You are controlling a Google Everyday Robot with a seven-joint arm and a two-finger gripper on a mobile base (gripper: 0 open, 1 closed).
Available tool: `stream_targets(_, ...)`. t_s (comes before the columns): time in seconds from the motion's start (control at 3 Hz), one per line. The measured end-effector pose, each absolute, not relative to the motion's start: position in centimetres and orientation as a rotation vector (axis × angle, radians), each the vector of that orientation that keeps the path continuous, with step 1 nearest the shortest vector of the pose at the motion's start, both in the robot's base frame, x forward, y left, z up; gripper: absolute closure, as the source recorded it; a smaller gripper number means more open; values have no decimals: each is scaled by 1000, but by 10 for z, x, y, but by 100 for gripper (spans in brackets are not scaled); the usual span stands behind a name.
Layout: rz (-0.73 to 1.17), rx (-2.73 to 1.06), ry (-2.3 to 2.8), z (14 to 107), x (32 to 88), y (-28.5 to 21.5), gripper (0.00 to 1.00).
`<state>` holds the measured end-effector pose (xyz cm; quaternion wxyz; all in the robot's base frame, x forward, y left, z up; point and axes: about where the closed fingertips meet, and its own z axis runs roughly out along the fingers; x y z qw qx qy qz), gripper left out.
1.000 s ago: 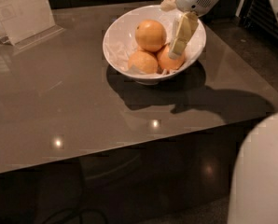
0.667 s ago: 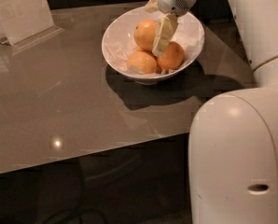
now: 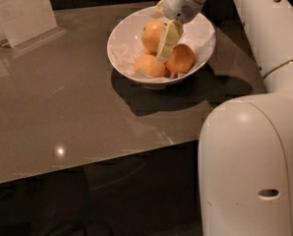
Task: Pick orange from white bowl
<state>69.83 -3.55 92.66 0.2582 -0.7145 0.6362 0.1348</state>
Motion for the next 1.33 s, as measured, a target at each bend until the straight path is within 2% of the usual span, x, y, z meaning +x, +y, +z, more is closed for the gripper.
stream_targets(0.33,422,-1943,1756,907,698,-33,0)
stream_targets(0.67,423,-1943,1756,906,698,-33,19)
stream_targets(1.33,422,-1943,1756,907,698,-33,65)
